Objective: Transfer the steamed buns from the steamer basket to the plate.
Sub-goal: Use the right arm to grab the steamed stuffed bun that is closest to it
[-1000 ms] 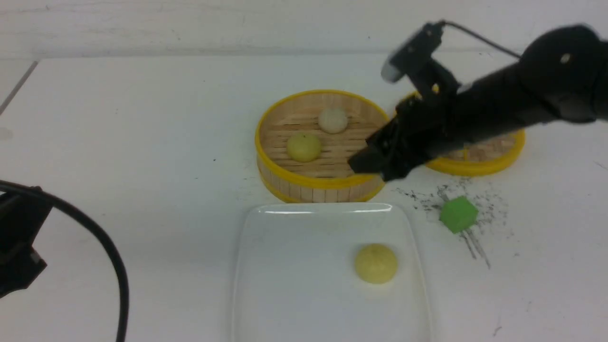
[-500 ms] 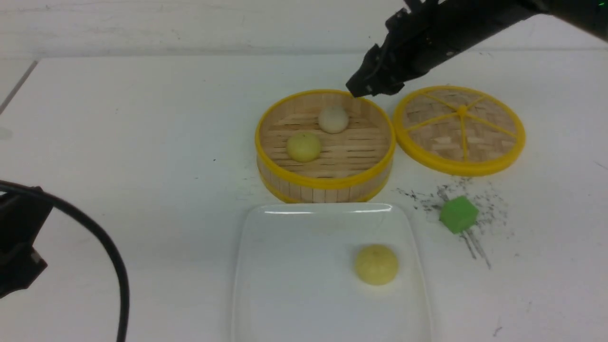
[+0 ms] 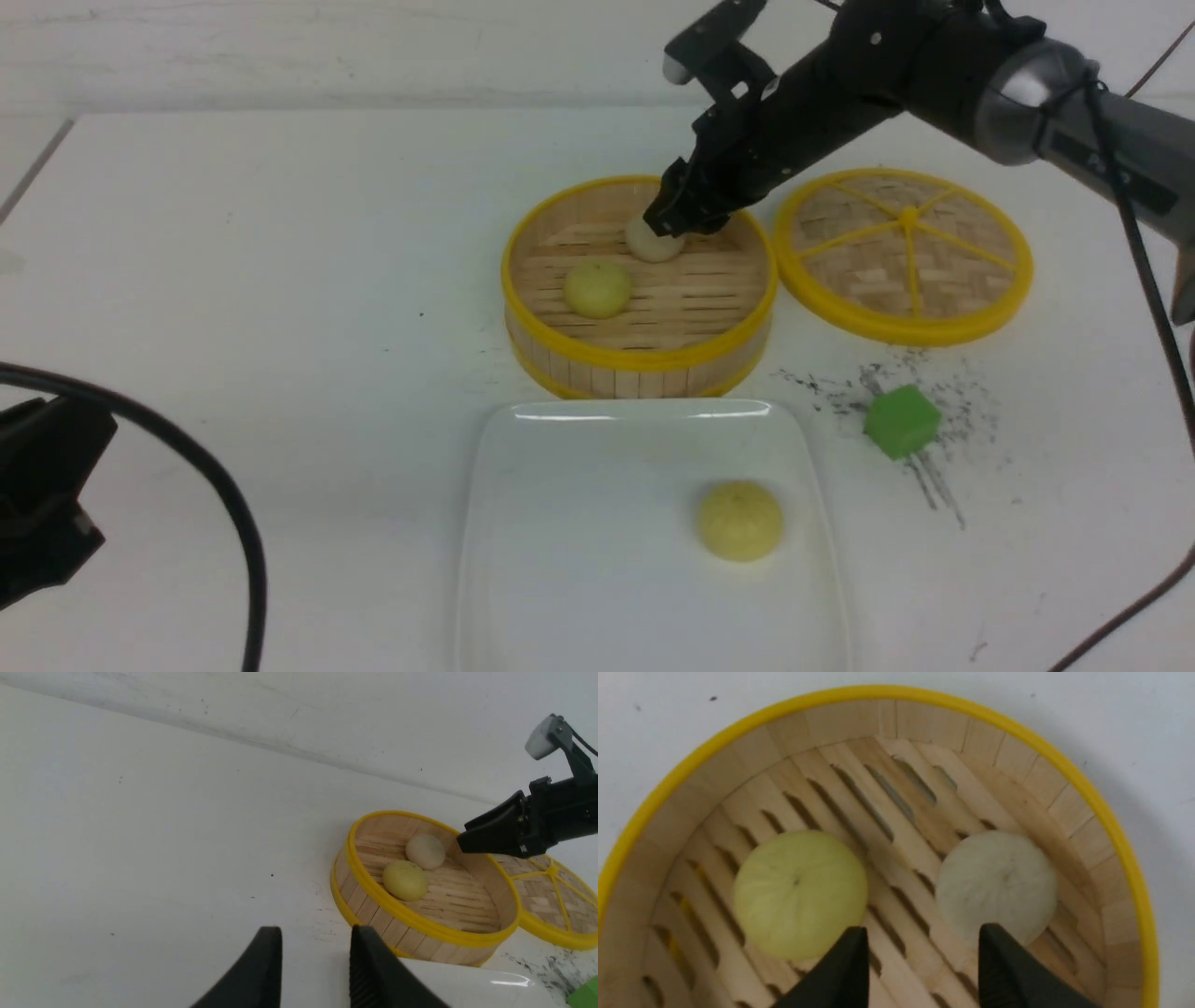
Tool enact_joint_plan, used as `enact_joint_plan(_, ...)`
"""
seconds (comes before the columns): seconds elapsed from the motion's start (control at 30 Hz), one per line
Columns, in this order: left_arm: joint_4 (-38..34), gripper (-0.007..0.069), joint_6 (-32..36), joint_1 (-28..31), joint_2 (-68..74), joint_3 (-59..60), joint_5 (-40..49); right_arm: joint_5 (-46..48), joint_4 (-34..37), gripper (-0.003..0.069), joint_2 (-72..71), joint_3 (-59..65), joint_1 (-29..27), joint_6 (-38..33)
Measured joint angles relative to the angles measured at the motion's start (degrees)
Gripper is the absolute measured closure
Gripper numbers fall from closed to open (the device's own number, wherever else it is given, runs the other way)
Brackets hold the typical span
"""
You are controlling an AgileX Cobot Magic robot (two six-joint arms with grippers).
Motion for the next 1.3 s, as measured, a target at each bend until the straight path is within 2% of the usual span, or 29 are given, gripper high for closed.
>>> enact_joint_plan(0.2, 0.0, 0.0384, 0.0, 0.0, 0.0, 0.0, 0.4, -2.4, -0.8, 0.0276, 0.8, -0.3, 0.0, 0.4)
enact_joint_plan(1.03, 0.0, 0.0384, 0.0, 0.0, 0.0, 0.0, 0.5, -8.0, -1.9, 0.0279, 6.8, -0.3, 0.0, 0.0)
enact_joint_plan(1.13, 0.0, 0.0384, 0.0, 0.0, 0.0, 0.0, 0.5, -8.4, -1.9, 0.0323, 6.8, -0.3, 0.0, -0.1)
enact_joint_plan(1.17, 0.0, 0.0384, 0.0, 0.0, 0.0, 0.0, 0.5, -8.5, -1.9, 0.0358, 6.8, -0.3, 0.0, -0.2)
enact_joint_plan(1.2, 0.0, 0.0384, 0.0, 0.0, 0.0, 0.0, 0.5, -8.5, -2.1, 0.0433, 6.8, -0.3, 0.0, -0.3)
enact_joint_plan(1.23, 0.0, 0.0384, 0.0, 0.0, 0.0, 0.0, 0.5, -8.5, -2.1, 0.0456, 6.8, -0.3, 0.0, -0.3)
enact_joint_plan(1.3, 0.0, 0.0385, 0.0, 0.0, 0.0, 0.0, 0.5, -8.7, -2.1, 0.0598, 6.8, -0.3, 0.0, -1.2)
